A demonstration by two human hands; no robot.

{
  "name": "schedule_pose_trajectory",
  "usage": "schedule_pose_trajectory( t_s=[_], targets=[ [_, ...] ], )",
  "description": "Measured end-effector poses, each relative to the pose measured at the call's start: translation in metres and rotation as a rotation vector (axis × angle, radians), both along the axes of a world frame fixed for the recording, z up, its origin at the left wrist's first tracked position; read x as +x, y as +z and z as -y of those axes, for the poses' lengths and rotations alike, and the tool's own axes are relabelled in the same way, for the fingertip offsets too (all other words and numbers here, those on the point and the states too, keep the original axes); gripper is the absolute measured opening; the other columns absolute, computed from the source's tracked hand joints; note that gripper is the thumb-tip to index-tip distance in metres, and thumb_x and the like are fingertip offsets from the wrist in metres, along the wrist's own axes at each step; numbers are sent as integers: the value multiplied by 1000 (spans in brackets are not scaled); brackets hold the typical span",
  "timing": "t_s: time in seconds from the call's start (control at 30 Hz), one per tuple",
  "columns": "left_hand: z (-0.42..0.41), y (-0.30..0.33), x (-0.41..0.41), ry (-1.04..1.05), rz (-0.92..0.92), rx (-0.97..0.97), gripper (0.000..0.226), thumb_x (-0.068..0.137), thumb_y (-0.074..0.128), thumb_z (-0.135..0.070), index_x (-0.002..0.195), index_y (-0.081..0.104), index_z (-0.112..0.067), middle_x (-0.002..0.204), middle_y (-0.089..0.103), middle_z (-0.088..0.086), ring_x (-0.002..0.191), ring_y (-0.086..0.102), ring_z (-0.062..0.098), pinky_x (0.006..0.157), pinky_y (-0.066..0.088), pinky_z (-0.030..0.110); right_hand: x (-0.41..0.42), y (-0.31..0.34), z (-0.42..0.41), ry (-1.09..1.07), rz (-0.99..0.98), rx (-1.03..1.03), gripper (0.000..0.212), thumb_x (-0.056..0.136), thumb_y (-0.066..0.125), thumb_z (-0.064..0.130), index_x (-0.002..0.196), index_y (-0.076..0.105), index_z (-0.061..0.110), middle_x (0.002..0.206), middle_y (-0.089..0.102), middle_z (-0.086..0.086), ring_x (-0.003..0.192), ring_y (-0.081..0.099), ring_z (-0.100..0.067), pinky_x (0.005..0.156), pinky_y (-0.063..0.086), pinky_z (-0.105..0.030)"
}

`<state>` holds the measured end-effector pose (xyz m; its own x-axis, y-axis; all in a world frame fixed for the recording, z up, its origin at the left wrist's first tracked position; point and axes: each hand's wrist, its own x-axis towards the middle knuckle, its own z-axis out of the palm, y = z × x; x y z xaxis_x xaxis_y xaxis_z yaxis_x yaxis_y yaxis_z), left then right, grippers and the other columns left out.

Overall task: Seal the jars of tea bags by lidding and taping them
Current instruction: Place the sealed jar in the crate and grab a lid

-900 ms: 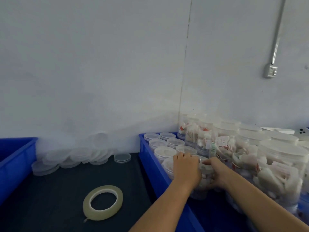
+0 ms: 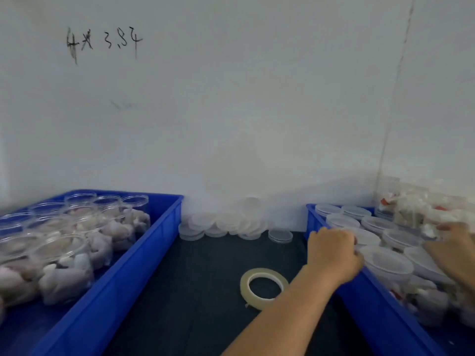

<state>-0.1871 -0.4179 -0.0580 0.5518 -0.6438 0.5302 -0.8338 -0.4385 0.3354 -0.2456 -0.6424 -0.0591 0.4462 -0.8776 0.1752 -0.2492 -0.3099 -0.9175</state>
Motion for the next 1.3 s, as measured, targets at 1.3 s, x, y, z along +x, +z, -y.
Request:
schedule_pose_trajectory(
  t_s=[1.3],
  targets=[
    [-455,-25,112,1004,-454,-1,85,79,78,-18,145,26,-8,149,32,19,125,48,34,98,44,42,184,-13,-565,1269,-414,-63,34,96,44,7,127,50,-5,107,54,-18,83,46,-23,78,40,-31]
  ],
)
